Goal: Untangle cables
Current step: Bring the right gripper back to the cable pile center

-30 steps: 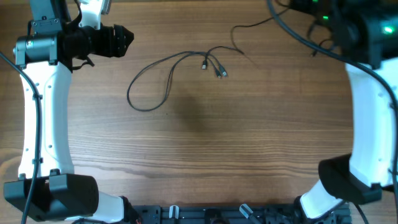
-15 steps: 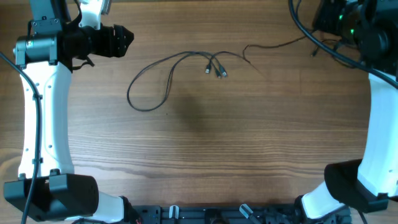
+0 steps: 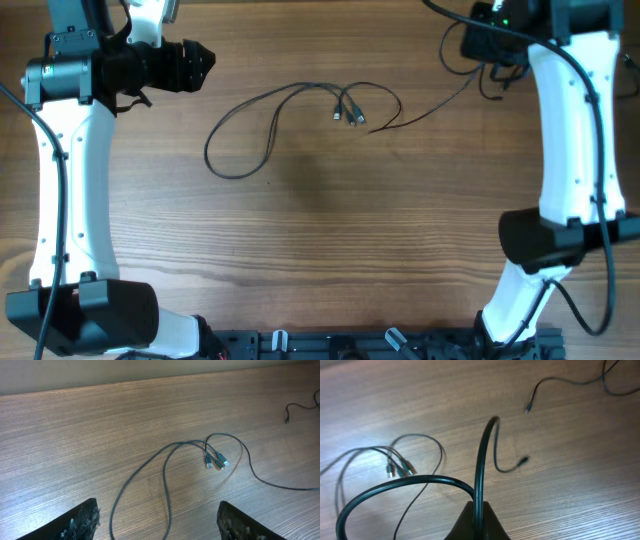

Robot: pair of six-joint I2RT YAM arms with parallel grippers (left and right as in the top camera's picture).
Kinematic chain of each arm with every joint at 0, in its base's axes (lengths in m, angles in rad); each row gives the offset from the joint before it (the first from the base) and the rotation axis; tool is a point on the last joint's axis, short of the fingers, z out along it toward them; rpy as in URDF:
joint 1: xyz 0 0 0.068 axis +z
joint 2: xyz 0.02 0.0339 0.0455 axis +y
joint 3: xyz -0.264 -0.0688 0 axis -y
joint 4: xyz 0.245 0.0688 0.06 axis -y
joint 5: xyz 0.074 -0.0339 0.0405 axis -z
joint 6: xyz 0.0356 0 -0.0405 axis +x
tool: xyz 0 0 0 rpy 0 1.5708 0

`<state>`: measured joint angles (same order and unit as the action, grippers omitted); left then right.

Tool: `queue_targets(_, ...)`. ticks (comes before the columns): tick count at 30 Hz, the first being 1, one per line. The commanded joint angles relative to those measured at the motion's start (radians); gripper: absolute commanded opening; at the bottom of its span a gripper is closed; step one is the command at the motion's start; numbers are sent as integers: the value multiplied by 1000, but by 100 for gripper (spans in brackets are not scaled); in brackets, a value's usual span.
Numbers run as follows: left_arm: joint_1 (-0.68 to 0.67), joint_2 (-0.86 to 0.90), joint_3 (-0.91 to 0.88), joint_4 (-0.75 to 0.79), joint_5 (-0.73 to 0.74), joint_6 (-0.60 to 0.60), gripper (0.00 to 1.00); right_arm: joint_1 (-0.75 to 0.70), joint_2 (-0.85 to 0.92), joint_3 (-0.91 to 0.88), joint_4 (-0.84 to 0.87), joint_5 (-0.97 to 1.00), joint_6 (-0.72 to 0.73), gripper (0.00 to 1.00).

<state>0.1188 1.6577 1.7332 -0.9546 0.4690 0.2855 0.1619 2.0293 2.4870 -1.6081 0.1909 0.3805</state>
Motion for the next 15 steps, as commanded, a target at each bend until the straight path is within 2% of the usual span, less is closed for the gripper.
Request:
queue_targets(1,-5,8,-2,-1,20,-6,78,-2,85,5,0,-9,11,4)
queue_targets(15,-5,8,-2,-1,24,-33,78,8,316,-55,41,-71,45,5)
